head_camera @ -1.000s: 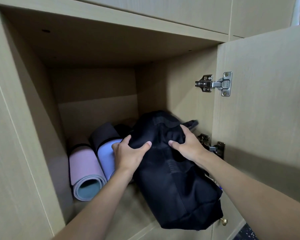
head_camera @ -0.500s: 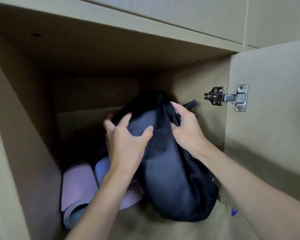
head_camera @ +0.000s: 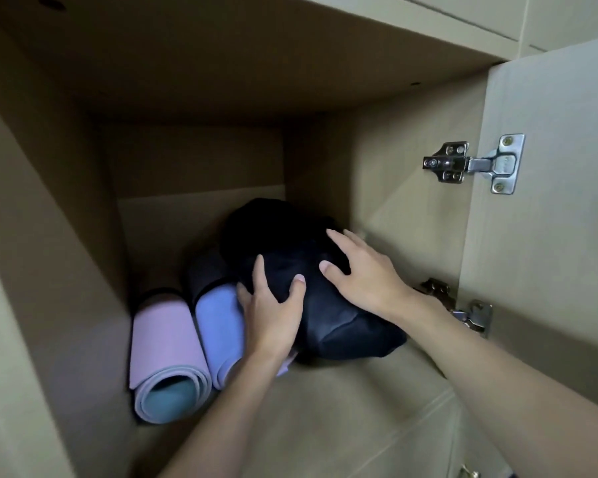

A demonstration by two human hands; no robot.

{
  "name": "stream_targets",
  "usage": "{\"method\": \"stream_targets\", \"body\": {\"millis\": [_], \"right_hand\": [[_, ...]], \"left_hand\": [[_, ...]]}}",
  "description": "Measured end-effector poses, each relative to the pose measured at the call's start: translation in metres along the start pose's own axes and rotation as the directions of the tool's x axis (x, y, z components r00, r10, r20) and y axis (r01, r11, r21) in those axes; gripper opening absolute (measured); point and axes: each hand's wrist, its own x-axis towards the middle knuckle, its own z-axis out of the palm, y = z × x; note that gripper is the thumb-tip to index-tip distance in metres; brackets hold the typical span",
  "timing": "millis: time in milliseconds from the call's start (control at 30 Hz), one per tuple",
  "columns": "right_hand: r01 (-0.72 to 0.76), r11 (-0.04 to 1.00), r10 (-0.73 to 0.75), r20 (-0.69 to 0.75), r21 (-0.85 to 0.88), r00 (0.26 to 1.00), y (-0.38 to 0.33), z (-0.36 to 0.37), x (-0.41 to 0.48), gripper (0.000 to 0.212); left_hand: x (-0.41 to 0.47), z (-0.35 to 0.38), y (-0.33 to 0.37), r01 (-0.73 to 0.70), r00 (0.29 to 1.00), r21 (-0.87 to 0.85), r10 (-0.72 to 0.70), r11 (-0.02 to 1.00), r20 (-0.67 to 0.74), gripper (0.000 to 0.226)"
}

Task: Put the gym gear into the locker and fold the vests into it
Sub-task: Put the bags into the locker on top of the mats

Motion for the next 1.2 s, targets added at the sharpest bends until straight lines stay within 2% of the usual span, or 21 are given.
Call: {"method": "stream_targets", "body": {"millis": [133,200,300,400,467,600,767,867,933,967,1067,1133,1200], "right_hand": [[-0.024,0.993,0.011,-0.118,-0.115,0.993,0.004,-0.001,-0.032,0.061],[-0.065,0.993,0.054,-0.11,-0.096,0.992,0.009,0.002,-0.046,0.064],[-0.103,0.99,0.109,-0.059,0.101,0.992,0.02,0.008,-0.062,0.076],[-0.127,0.926,0.137,-0.002,0.356,0.991,0.028,0.015,-0.075,0.089],[-0.123,0.885,0.126,0.024,0.45,0.992,0.032,0.02,-0.08,0.096],[-0.038,0.822,0.136,-0.133,0.568,0.982,0.03,0.026,-0.067,0.094],[0.137,0.84,0.05,-0.326,0.525,0.944,0.016,0.025,-0.027,0.083],[0.076,0.862,0.078,-0.279,0.501,0.957,0.017,0.035,-0.006,0.075],[0.015,0.855,0.116,-0.219,0.519,0.969,0.023,0.041,-0.001,0.076],[0.036,0.864,0.088,-0.222,0.502,0.971,0.027,0.043,-0.003,0.079],[0.163,0.906,-0.075,-0.23,0.391,0.97,0.039,0.053,-0.021,0.093],[0.172,0.926,-0.095,-0.235,0.335,0.967,0.045,0.062,-0.029,0.094],[0.144,0.932,-0.06,-0.249,0.332,0.967,0.046,0.067,-0.027,0.092]], "left_hand": [[-0.003,-0.003,0.0,-0.009,1.0,-0.026,0.01,1.0,0.024,0.078],[-0.005,-0.004,-0.001,-0.013,0.999,-0.025,0.013,1.0,0.033,0.079],[-0.003,-0.004,-0.001,-0.01,0.999,0.0,0.01,1.0,0.038,0.081],[-0.002,-0.003,0.001,-0.009,0.999,0.031,0.008,0.999,0.042,0.083],[-0.002,-0.002,0.002,-0.026,0.998,0.054,0.023,0.998,0.051,0.086],[0.007,0.0,0.01,-0.061,0.997,0.064,0.058,0.996,0.044,0.089],[0.035,0.008,0.027,-0.098,0.994,-0.005,0.098,0.995,-0.054,0.085],[0.052,0.017,0.018,0.007,0.998,0.094,-0.001,0.996,-0.066,0.086],[0.059,0.022,0.011,0.078,0.996,0.186,-0.066,0.98,-0.067,0.086],[0.061,0.023,0.009,0.086,0.995,0.214,-0.072,0.973,-0.071,0.086],[0.062,0.025,0.006,0.072,0.994,0.232,-0.051,0.97,-0.096,0.085],[0.058,0.026,0.002,0.033,0.995,0.222,-0.011,0.974,-0.098,0.082],[0.051,0.024,-0.007,-0.074,0.995,0.188,0.086,0.979,-0.053,0.078]]}}
